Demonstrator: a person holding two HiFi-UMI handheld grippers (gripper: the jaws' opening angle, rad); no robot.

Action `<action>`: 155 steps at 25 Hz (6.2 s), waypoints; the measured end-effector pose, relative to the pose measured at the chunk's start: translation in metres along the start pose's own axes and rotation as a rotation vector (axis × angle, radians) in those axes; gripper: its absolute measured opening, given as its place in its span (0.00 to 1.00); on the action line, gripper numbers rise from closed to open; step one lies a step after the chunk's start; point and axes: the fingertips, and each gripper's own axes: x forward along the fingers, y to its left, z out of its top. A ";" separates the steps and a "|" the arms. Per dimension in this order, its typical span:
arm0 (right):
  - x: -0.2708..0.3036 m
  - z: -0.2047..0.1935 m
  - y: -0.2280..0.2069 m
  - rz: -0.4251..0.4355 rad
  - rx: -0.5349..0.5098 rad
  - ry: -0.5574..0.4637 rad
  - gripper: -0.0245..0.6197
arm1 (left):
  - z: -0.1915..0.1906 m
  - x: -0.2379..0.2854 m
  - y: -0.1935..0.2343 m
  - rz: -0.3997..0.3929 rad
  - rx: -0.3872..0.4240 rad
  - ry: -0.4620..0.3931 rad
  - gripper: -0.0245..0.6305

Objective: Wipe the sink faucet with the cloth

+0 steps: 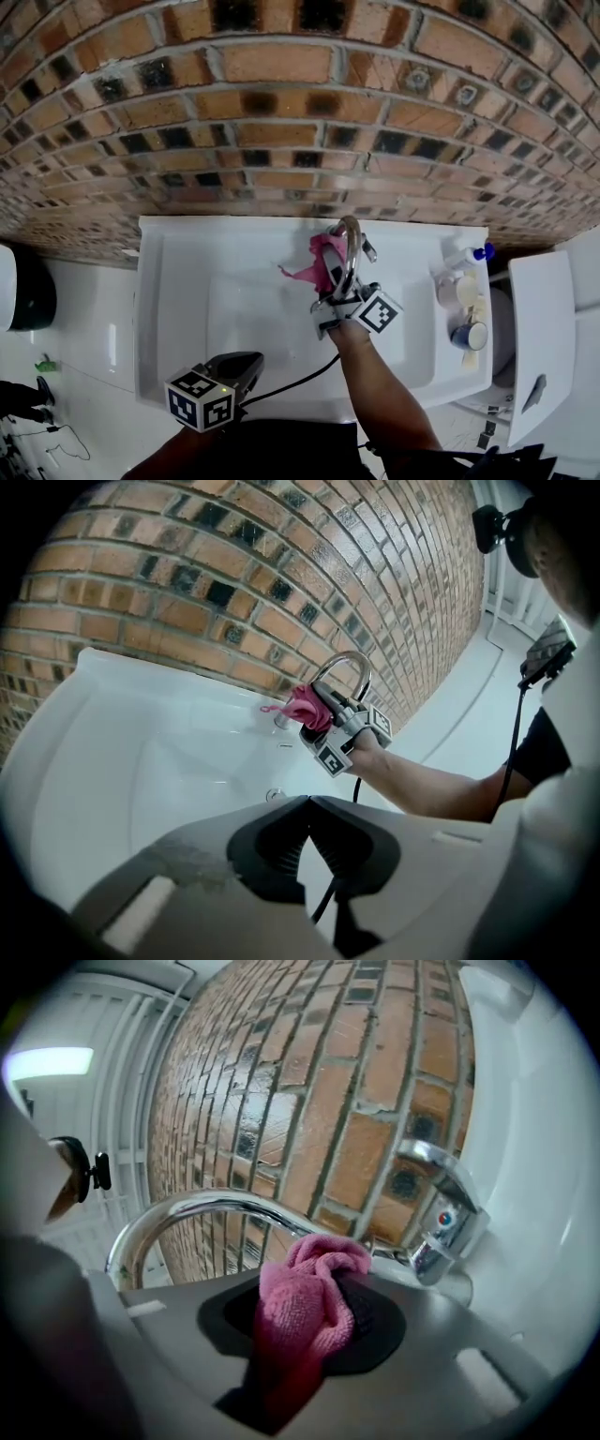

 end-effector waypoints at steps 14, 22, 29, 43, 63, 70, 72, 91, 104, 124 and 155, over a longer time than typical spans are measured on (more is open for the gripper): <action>0.011 0.018 0.047 0.100 -0.454 0.347 0.24 | 0.010 -0.009 -0.039 0.074 -0.049 -0.118 0.04; 0.005 0.017 0.063 0.258 -0.651 0.615 0.24 | 0.022 0.008 -0.079 0.134 -0.056 -0.194 0.04; -0.009 0.019 0.077 0.470 -0.894 0.780 0.23 | 0.017 0.029 -0.114 0.216 -0.069 -0.231 0.04; -0.049 -0.005 0.089 0.785 -1.526 0.990 0.22 | 0.005 0.053 -0.146 0.277 -0.126 -0.283 0.04; -0.108 -0.034 0.051 0.919 -1.738 1.163 0.22 | 0.006 0.069 -0.152 0.273 -0.134 -0.265 0.04; -0.128 -0.009 0.072 0.829 -1.350 1.176 0.22 | 0.007 0.072 -0.145 0.269 -0.135 -0.254 0.04; -0.102 0.019 0.090 0.748 -1.198 1.052 0.22 | 0.008 0.072 -0.142 0.270 -0.140 -0.255 0.04; 0.052 0.070 0.015 0.105 -0.401 0.832 0.23 | -0.001 0.083 -0.122 0.214 -0.207 -0.229 0.04; 0.074 0.063 0.052 0.136 -0.444 0.798 0.23 | -0.002 0.067 -0.112 0.202 -0.213 -0.251 0.04; 0.016 -0.001 0.156 0.438 -1.332 0.903 0.23 | -0.014 0.041 -0.134 0.208 -0.165 -0.292 0.04; -0.061 -0.059 0.130 0.313 -1.859 0.735 0.23 | -0.044 -0.020 -0.120 0.116 -0.021 -0.203 0.04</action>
